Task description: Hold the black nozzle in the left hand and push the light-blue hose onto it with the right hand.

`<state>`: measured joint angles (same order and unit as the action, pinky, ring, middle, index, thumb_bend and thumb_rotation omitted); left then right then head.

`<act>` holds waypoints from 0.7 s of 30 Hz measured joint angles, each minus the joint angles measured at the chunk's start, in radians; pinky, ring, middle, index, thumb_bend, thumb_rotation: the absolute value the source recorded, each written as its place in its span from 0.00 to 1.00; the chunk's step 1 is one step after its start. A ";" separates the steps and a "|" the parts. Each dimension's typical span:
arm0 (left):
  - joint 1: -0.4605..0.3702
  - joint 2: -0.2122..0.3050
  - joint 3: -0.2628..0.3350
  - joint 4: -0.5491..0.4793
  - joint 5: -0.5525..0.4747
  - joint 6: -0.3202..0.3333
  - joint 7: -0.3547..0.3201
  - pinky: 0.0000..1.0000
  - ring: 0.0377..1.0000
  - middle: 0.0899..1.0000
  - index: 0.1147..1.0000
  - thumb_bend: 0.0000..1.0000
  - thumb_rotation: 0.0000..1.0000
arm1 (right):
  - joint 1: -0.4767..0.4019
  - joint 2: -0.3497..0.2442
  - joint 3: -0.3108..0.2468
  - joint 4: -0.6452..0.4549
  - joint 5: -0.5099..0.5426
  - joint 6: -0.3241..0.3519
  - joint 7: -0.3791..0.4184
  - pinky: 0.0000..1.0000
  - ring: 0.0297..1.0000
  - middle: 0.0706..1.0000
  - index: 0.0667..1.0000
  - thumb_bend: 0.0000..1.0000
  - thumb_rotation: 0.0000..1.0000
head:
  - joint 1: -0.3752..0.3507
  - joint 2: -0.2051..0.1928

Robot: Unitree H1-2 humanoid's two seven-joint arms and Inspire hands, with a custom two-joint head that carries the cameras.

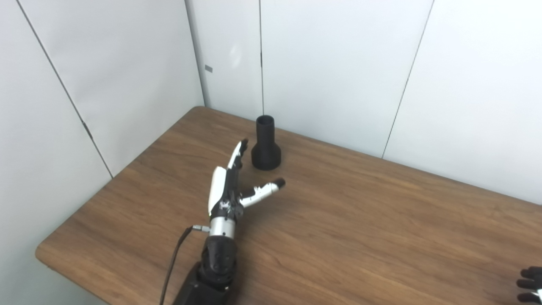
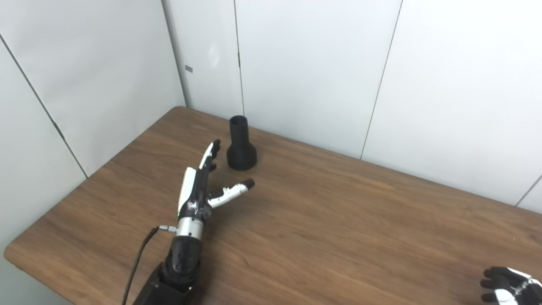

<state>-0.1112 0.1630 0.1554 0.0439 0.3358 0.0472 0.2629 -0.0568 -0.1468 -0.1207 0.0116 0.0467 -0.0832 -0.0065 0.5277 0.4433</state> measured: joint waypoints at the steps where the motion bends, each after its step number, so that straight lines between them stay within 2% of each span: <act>1: -0.001 0.004 -0.005 -0.009 0.003 0.013 -0.007 0.87 0.96 1.00 1.00 1.00 0.41 | 0.000 -0.001 0.000 0.000 0.000 0.000 0.000 0.41 0.53 0.55 0.50 0.46 0.50 | 0.000 0.000; 11: -0.038 0.002 -0.008 0.014 -0.007 0.045 -0.003 0.92 0.98 1.00 1.00 1.00 0.40 | -0.011 -0.004 -0.015 0.018 0.003 -0.004 0.001 0.42 0.52 0.53 0.49 0.48 0.51 | 0.000 0.002; 15: -0.057 0.003 -0.004 0.016 -0.007 0.071 -0.002 0.91 0.97 1.00 1.00 1.00 0.41 | -0.010 -0.003 -0.015 0.019 0.004 -0.004 0.001 0.41 0.51 0.52 0.48 0.51 0.51 | 0.000 0.000; 21: -0.071 0.003 0.012 0.040 -0.026 0.070 0.000 0.92 0.99 1.00 1.00 1.00 0.39 | -0.010 -0.003 -0.015 0.019 0.004 -0.004 0.001 0.41 0.52 0.53 0.48 0.55 0.52 | 0.000 -0.003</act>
<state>-0.1822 0.1657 0.1677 0.0843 0.3101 0.1169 0.2632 -0.0672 -0.1503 -0.1358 0.0307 0.0511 -0.0874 -0.0053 0.5277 0.4403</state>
